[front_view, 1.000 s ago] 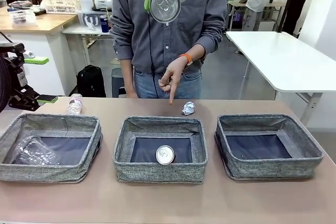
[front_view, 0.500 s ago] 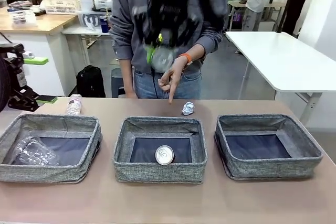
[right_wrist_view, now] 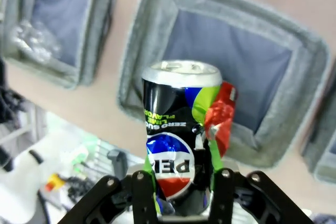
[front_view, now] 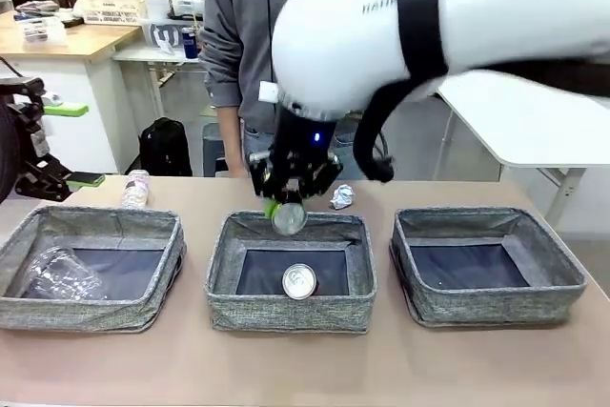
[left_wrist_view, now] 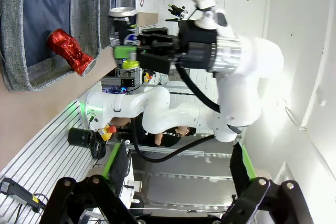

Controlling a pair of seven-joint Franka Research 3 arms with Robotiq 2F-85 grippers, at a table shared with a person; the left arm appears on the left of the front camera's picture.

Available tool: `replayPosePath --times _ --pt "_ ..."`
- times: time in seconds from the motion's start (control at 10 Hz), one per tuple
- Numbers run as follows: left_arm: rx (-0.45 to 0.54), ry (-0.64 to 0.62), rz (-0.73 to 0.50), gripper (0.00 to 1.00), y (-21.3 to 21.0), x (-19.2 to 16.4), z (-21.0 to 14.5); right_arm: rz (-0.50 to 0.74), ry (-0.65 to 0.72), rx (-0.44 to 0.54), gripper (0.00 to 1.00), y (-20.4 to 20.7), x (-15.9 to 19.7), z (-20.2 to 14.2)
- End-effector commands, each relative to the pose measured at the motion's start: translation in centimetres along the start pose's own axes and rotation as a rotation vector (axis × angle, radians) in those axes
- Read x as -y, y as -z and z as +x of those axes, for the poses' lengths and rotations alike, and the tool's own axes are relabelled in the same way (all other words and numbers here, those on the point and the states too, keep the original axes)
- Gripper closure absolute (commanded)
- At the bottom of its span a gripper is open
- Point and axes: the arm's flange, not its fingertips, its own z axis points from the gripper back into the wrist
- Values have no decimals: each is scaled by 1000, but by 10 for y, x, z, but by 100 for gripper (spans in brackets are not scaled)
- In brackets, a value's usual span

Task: Sort the waste into the appropriate baskets.
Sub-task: Place the picked waste into the Fabric basket indicated by the person.

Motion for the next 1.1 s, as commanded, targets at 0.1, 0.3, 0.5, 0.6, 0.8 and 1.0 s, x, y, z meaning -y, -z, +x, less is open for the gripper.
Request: replayPosePath --times 0.1,0.3,0.5,0.6,0.8,1.0 --pt "-4 7 -12 0 0 2 -2 79 27 26 57 10 19 -13" --pt "-4 7 -12 0 0 2 -2 85 42 40 57 6 21 -12" --pt "-4 7 -12 0 0 2 -2 84 58 34 57 6 21 -9" --pt "-4 7 -12 0 0 2 -2 85 69 38 51 5 20 -8" --pt "-4 7 -12 0 0 2 -2 83 84 57 0 4 19 -6" --pt "-4 7 -12 0 0 2 -2 96 101 67 0 4 20 -5"
